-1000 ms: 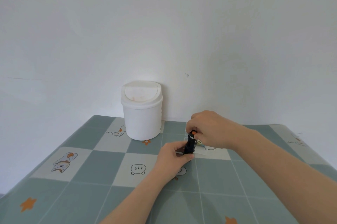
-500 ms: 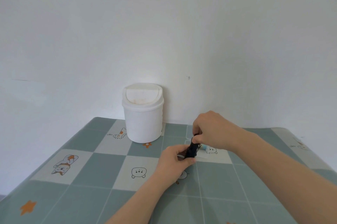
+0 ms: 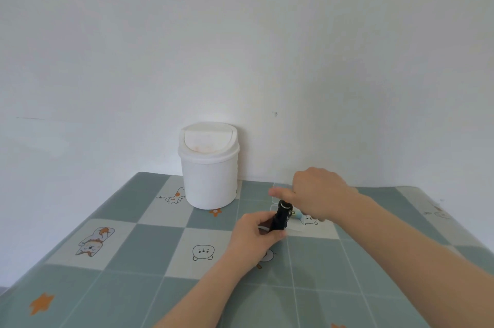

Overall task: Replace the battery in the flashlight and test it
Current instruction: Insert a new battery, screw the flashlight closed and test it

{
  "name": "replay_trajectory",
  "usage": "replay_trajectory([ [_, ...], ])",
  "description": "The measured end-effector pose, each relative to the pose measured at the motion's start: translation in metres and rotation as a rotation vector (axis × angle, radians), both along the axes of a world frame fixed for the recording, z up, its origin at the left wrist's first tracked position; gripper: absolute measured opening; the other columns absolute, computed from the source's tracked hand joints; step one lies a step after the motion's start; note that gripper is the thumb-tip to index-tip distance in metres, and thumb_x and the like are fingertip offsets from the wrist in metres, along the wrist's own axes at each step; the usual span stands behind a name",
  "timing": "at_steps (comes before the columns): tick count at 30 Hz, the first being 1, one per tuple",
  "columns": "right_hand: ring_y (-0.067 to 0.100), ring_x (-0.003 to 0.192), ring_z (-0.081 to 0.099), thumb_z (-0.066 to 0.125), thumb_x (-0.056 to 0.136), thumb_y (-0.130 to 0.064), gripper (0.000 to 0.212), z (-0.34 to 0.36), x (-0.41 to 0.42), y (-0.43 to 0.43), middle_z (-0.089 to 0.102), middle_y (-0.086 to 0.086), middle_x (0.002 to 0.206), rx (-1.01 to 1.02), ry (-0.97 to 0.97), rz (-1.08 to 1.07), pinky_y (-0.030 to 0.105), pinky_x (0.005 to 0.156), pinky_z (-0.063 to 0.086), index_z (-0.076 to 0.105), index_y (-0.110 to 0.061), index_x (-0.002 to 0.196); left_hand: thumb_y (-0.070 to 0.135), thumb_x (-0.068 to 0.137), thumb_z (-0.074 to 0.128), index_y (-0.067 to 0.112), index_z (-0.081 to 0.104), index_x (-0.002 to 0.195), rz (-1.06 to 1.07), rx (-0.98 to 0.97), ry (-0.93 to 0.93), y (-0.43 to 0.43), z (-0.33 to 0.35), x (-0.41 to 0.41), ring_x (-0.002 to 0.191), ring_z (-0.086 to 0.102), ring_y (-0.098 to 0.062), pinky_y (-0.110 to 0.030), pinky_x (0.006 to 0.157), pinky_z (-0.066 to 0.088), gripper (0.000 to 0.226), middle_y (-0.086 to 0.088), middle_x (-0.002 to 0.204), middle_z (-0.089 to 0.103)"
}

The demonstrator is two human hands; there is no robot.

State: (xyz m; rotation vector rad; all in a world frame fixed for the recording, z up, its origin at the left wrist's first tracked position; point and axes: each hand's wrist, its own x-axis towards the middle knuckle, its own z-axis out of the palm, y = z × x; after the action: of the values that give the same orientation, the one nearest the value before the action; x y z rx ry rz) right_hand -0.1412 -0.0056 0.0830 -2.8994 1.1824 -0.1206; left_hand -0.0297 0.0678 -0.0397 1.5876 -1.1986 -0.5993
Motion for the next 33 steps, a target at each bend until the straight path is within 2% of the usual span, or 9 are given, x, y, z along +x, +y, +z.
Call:
replay_trajectory([
  [3, 0.022, 0.066, 0.056, 0.028, 0.086, -0.068, 0.068, -0.001, -0.005, -0.003, 0.057, 0.003, 0.063, -0.012, -0.039, 0.003, 0.033, 0.071, 0.046, 0.054, -0.01, 0.065, 0.018, 0.08, 0.07, 0.046, 0.066, 0.086, 0.005, -0.003, 0.016, 0.0, 0.002, -0.001, 0.092, 0.066, -0.012, -0.023, 0.087, 0.052, 0.029, 0.017, 0.087, 0.071],
  [7, 0.014, 0.092, 0.055, 0.061, 0.083, -0.038, 0.037, 0.005, -0.011, -0.007, 0.06, -0.004, 0.104, 0.235, -0.09, 0.211, 0.029, 0.083, 0.046, 0.055, -0.029, 0.119, 0.018, 0.081, 0.068, 0.045, 0.064, 0.088, 0.034, -0.031, 0.023, 0.0, 0.003, 0.0, 0.082, 0.064, -0.01, -0.024, 0.081, 0.052, 0.028, 0.018, 0.087, 0.068],
  [12, 0.014, 0.081, 0.053, 0.058, 0.084, -0.012, 0.022, 0.0, -0.009, -0.007, 0.061, -0.002, 0.089, 0.17, -0.178, 0.254, 0.027, 0.075, 0.045, 0.063, -0.021, 0.104, 0.015, 0.081, 0.068, 0.046, 0.061, 0.09, 0.099, -0.089, 0.041, 0.0, 0.002, -0.001, 0.096, 0.062, -0.004, -0.021, 0.084, 0.051, 0.033, 0.008, 0.102, 0.066],
  [15, 0.014, 0.074, 0.051, 0.061, 0.084, -0.027, 0.016, -0.002, -0.011, -0.007, 0.057, -0.006, 0.075, 0.184, -0.208, 0.198, 0.024, 0.063, 0.04, 0.065, -0.015, 0.094, 0.01, 0.079, 0.068, 0.049, 0.06, 0.085, 0.13, -0.14, 0.013, 0.0, 0.002, -0.002, 0.096, 0.059, 0.001, -0.023, 0.085, 0.052, 0.04, 0.005, 0.1, 0.064],
  [19, 0.019, 0.053, 0.051, 0.046, 0.087, -0.049, 0.046, -0.008, -0.013, -0.007, 0.062, 0.006, 0.064, 0.113, -0.13, 0.026, 0.029, 0.061, 0.047, 0.058, -0.01, 0.067, 0.009, 0.077, 0.07, 0.049, 0.062, 0.085, 0.144, -0.171, -0.055, -0.001, -0.001, 0.0, 0.086, 0.055, 0.003, -0.011, 0.074, 0.045, 0.042, 0.006, 0.091, 0.058],
  [22, 0.015, 0.049, 0.059, 0.038, 0.088, -0.059, 0.056, -0.017, -0.018, -0.008, 0.072, 0.008, 0.065, 0.196, -0.192, -0.036, 0.029, 0.067, 0.05, 0.064, -0.011, 0.076, 0.01, 0.077, 0.07, 0.049, 0.062, 0.084, 0.143, -0.169, -0.049, -0.002, -0.001, -0.001, 0.084, 0.055, 0.002, -0.019, 0.078, 0.048, 0.04, 0.005, 0.09, 0.057],
  [26, 0.01, 0.067, 0.056, 0.061, 0.083, -0.036, 0.023, -0.02, -0.025, -0.012, 0.066, -0.001, 0.08, 0.368, -0.309, 0.104, 0.022, 0.064, 0.045, 0.059, -0.028, 0.105, 0.01, 0.077, 0.069, 0.051, 0.062, 0.082, 0.162, -0.165, -0.037, -0.001, 0.0, 0.0, 0.084, 0.055, 0.001, -0.028, 0.083, 0.051, 0.042, 0.003, 0.089, 0.057],
  [29, 0.009, 0.064, 0.052, 0.059, 0.08, -0.012, 0.022, -0.021, -0.026, -0.013, 0.063, -0.002, 0.073, 0.36, -0.355, 0.171, 0.017, 0.057, 0.039, 0.061, -0.024, 0.099, 0.01, 0.077, 0.07, 0.05, 0.063, 0.082, 0.162, -0.172, -0.034, 0.0, 0.0, -0.001, 0.085, 0.055, 0.002, -0.028, 0.084, 0.051, 0.041, 0.001, 0.091, 0.058],
  [33, 0.013, 0.054, 0.056, 0.061, 0.083, -0.025, 0.013, -0.022, -0.024, -0.011, 0.066, 0.002, 0.066, 0.372, -0.377, 0.109, 0.026, 0.058, 0.046, 0.064, -0.013, 0.086, 0.01, 0.076, 0.072, 0.048, 0.064, 0.084, 0.172, -0.167, -0.03, 0.0, -0.001, -0.001, 0.086, 0.056, 0.002, -0.03, 0.084, 0.053, 0.039, 0.002, 0.091, 0.058],
])
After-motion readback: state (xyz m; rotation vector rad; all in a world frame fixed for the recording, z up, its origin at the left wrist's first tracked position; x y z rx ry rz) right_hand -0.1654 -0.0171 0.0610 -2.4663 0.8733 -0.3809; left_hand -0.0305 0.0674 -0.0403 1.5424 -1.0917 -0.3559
